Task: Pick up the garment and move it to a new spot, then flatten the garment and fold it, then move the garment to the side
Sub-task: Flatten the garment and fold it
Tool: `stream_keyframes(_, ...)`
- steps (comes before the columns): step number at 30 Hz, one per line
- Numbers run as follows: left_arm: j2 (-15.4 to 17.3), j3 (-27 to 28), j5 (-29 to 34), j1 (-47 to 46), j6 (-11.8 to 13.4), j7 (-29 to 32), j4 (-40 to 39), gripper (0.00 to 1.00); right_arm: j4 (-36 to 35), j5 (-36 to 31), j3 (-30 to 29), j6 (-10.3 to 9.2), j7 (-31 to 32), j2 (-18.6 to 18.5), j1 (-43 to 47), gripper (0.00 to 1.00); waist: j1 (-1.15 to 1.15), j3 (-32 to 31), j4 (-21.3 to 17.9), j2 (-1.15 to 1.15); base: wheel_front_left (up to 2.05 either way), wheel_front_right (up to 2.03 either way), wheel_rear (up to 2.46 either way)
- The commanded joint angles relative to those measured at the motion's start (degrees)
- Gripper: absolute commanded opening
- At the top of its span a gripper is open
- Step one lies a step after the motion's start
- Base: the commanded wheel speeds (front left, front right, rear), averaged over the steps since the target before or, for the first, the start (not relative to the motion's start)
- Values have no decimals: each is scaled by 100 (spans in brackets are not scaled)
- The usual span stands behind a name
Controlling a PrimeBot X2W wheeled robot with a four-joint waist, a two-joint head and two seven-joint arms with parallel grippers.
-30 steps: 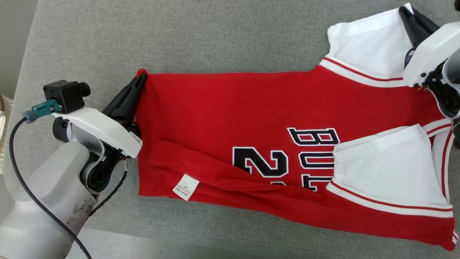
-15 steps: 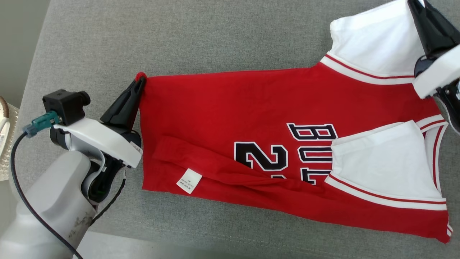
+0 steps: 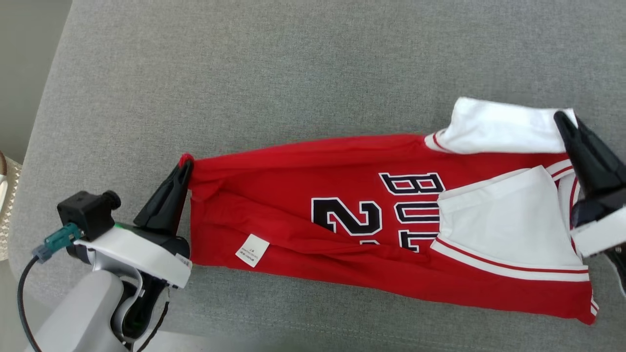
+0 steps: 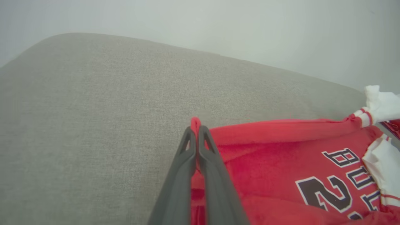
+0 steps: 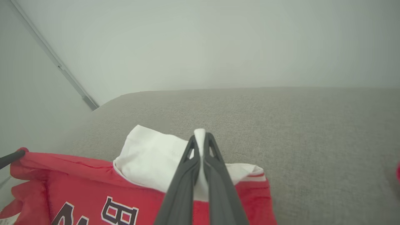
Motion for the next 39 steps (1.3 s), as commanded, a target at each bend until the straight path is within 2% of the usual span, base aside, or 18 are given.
stream_keyframes(1, 231, 307, 41, 139, 79, -58, -172, 0, -346, 102, -67, 0, -100, -23, 522, 0, 0, -44, -19, 0, 0, 0, 0)
stream_keyframes(9, 155, 536, -30, 596, 211, -59, -242, 0, -842, 133, -413, 0, -242, 308, 1679, 0, 0, -136, -100, 0, 0, 0, 0)
stream_keyframes(18, 44, 801, 3, 872, 331, -59, -298, 0, -1076, 170, -653, 0, -408, 675, 2389, 0, 0, -254, -187, 0, 0, 0, 0)
stream_keyframes(32, -62, 668, -187, 1244, 449, 205, -246, 0, -309, 120, -475, 0, -144, 990, 2606, 0, 0, -426, -170, 0, 0, 0, 0)
stream_keyframes(33, -74, 655, -222, 1263, 446, 248, -232, 14, -249, 121, -469, 0, -131, 1017, 2613, 0, 0, -444, -171, 0, 0, 0, 0)
stream_keyframes(34, -71, 651, -223, 1272, 467, 265, -219, 47, -192, 121, -473, 0, -122, 1046, 2616, 0, 0, -460, -177, 0, 0, 0, 0)
stream_keyframes(35, -59, 647, -187, 1272, 500, 255, -215, 100, -146, 110, -475, 0, -121, 1068, 2610, 40, 0, -477, -183, 0, 0, 0, 0)
stream_keyframes(36, -58, 651, -157, 1274, 522, 231, -220, 100, -112, 110, -472, 0, -128, 1094, 2600, 100, 0, -497, -188, 0, 0, 0, 0)
stream_keyframes(39, -42, 697, -3, 1265, 629, 130, -294, 100, -26, 97, -482, 0, -202, 1144, 2568, 100, 0, -547, -200, 0, 0, 0, 0)
